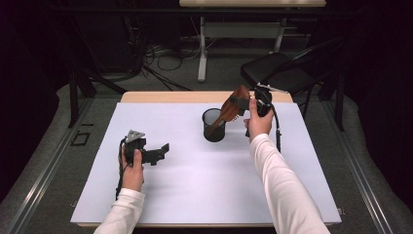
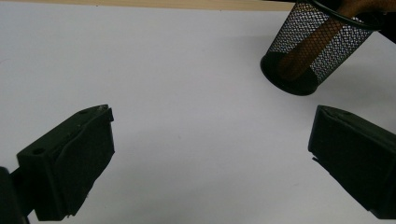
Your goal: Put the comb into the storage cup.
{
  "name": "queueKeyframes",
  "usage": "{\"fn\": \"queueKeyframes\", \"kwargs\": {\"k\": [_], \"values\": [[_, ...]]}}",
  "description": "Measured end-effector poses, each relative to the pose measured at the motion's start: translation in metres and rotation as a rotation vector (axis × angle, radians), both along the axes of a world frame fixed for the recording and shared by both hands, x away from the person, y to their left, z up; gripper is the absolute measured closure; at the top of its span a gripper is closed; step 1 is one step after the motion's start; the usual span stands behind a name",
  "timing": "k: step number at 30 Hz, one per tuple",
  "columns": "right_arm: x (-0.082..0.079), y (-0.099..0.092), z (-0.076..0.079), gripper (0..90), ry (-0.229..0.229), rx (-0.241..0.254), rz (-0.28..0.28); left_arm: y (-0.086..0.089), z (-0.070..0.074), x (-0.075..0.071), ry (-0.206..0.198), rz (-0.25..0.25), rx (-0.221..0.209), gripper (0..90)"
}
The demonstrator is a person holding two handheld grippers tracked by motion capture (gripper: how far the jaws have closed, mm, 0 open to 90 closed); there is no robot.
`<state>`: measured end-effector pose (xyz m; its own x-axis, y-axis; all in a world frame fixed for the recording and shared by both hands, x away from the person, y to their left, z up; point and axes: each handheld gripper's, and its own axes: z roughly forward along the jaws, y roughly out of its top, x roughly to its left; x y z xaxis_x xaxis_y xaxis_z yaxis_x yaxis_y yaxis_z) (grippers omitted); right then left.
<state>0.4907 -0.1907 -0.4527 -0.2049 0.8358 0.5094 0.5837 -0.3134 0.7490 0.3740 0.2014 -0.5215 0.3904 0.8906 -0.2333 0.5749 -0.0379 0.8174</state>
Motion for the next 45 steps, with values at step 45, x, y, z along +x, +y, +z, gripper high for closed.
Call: {"fn": "queueKeyframes", "kwargs": {"k": [45], "values": [[-0.01,-0.019,0.023,0.0,0.039,-0.081,0.13,0.0,0.0,0.0,0.001,-0.001,-0.004,0.3]]}}
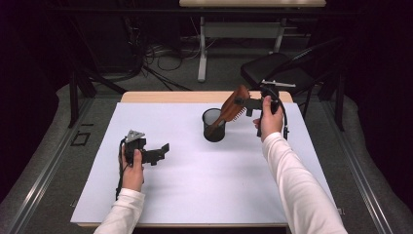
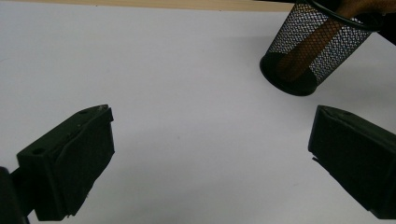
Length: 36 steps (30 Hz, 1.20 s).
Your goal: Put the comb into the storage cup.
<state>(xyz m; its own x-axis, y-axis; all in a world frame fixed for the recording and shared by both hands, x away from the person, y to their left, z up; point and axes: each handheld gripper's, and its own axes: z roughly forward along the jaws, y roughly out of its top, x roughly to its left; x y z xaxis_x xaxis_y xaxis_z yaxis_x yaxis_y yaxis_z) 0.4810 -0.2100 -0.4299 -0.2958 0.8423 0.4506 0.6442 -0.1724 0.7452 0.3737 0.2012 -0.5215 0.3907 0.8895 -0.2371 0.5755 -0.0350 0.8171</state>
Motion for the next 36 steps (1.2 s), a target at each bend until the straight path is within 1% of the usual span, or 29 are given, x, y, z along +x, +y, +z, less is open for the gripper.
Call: {"fn": "queueKeyframes", "kwargs": {"k": [4,9,14,22,31,36], "values": [[-0.003,-0.001,0.002,0.0,0.007,-0.014,0.017,0.0,0.0,0.0,0.001,0.002,0.001,0.3],[-0.006,-0.001,0.004,0.0,0.0,-0.017,0.032,0.0,0.0,0.0,0.002,0.001,0.0,0.3],[-0.009,-0.002,0.004,0.0,-0.009,-0.049,0.049,0.001,0.0,0.0,0.0,0.004,-0.005,0.3],[-0.018,-0.008,0.004,0.0,-0.025,-0.061,0.061,0.001,0.0,0.0,0.002,0.003,-0.007,0.3],[-0.029,-0.012,0.008,0.0,-0.035,-0.071,0.101,0.002,0.0,0.0,0.005,0.006,-0.007,0.3],[-0.034,-0.015,0.009,0.0,-0.041,-0.077,0.103,0.003,0.001,0.0,0.002,0.009,-0.013,0.3]]}}
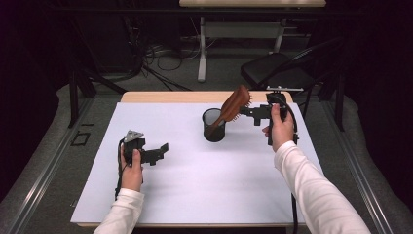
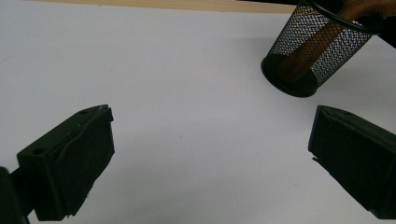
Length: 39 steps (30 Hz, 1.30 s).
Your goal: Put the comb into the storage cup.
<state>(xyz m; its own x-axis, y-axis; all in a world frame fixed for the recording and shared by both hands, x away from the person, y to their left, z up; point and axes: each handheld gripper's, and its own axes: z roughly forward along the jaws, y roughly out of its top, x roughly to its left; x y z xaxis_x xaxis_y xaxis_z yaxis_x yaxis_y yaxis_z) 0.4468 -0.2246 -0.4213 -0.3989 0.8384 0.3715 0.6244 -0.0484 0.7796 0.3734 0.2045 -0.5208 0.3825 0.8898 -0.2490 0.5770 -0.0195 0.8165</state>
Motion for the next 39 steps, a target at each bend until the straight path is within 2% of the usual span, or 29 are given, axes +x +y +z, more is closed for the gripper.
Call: {"fn": "queueKeyframes", "kwargs": {"k": [13,21,25,29,32,39], "values": [[-0.006,-0.009,-0.003,0.0,-0.008,-0.024,-0.012,0.003,0.0,0.0,0.0,0.006,-0.005,0.3],[-0.013,-0.014,-0.005,0.0,-0.025,-0.05,-0.042,0.005,0.001,-0.001,-0.002,0.011,-0.007,0.3],[-0.016,-0.015,-0.007,0.0,-0.024,-0.045,-0.049,0.005,0.002,-0.001,-0.004,0.012,-0.012,0.3],[-0.019,-0.015,-0.009,0.0,-0.026,-0.058,-0.043,0.006,0.002,-0.001,-0.001,0.016,-0.011,0.3],[-0.023,-0.017,-0.011,0.0,-0.021,-0.048,-0.04,0.007,0.002,-0.001,0.002,0.021,-0.018,0.3],[-0.031,-0.02,-0.017,0.0,-0.025,-0.057,-0.04,0.006,0.004,0.001,0.001,0.008,-0.024,0.3]]}}
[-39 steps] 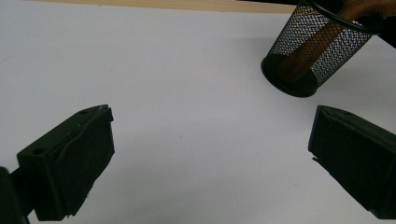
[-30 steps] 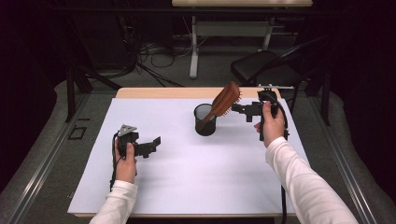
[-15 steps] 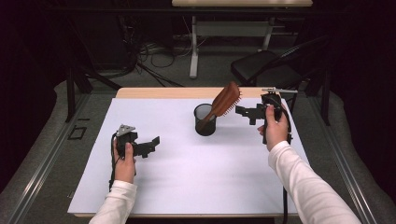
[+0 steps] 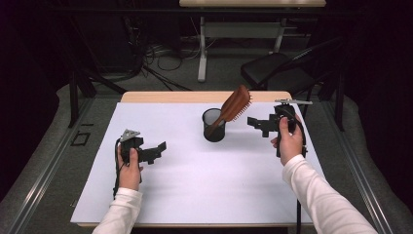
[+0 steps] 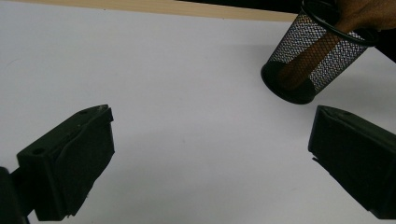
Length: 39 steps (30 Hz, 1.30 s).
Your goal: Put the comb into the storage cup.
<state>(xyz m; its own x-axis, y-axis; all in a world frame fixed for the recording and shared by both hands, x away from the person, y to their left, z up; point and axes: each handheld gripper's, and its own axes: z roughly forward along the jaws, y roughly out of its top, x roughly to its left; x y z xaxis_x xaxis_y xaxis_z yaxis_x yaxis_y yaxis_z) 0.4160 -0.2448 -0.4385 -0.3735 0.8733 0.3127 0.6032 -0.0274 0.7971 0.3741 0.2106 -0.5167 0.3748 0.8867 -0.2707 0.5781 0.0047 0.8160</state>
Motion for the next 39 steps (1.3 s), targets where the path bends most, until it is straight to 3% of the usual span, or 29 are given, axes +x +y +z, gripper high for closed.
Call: {"fn": "queueKeyframes", "kwargs": {"k": [12,21,26,39], "values": [[-0.008,-0.008,-0.015,0.0,-0.002,-0.026,-0.011,0.0,0.009,-0.001,-0.015,-0.02,0.0,0.3],[-0.024,-0.013,-0.022,0.0,-0.043,-0.053,-0.017,0.003,0.011,-0.004,-0.012,-0.049,0.004,0.3],[-0.03,-0.018,-0.031,0.0,-0.034,-0.051,-0.021,0.012,0.011,-0.009,-0.016,-0.042,0.024,0.3],[-0.051,-0.031,-0.043,0.0,-0.049,-0.052,-0.024,0.031,0.012,-0.027,-0.025,-0.052,0.019,0.3]]}}
